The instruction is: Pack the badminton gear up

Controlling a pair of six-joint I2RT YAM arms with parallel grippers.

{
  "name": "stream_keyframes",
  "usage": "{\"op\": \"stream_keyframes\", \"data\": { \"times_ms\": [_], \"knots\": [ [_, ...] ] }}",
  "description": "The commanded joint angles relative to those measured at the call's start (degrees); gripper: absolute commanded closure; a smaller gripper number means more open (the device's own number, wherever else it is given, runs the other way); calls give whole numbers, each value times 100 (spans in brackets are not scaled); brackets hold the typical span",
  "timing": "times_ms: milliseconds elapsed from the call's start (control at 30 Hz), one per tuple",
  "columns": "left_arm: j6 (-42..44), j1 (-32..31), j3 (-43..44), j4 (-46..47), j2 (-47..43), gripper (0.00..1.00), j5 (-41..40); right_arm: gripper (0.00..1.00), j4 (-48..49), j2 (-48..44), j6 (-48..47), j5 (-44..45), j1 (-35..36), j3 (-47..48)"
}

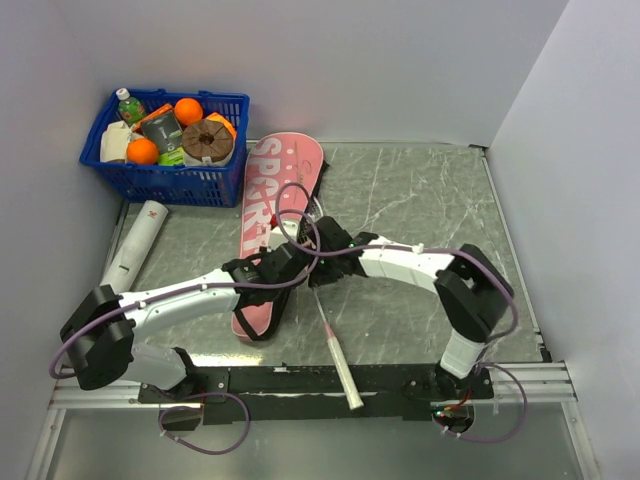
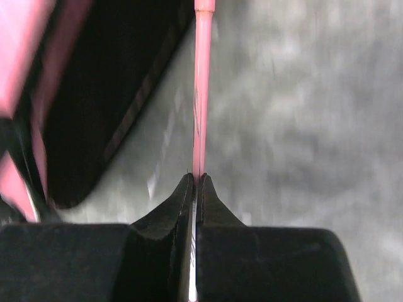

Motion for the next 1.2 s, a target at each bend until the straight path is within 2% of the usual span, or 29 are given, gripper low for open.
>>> {"op": "stream_keyframes", "data": {
  "times_ms": [0,233,567,767,800,867,900,933,1000,1167],
  "knots": [
    [-114,-28,-14,257,-237,99,255,100,810,576,-259,-77,-356,655],
    [-194,-37,-172,441,-290,99,449,100,2005,1306,-163,-525,-990,1121],
    [-132,-37,3,582,9,99,624,100,2341,2475,110,-922,-1246,2737],
    [-115,-37,109,591,79,99,607,100,2551,2827,417,-1045,-1281,3046],
    [-106,-46,118,582,88,99,607,90,2586,2793,426,-1097,-1281,2994],
    [-97,-37,118,582,106,99,572,77,2701,2601,427,-1133,-1281,2715],
    [-88,-46,118,582,115,99,554,68,2727,2512,418,-1151,-1281,2608],
    [-79,-28,118,591,132,99,545,64,2736,2433,400,-1159,-1281,2503],
    [-71,-37,136,591,150,99,537,56,2727,2161,348,-1194,-1290,2169],
    [-44,-28,127,556,141,99,423,50,2798,1292,286,-1212,-1281,1125]
  ]
}}
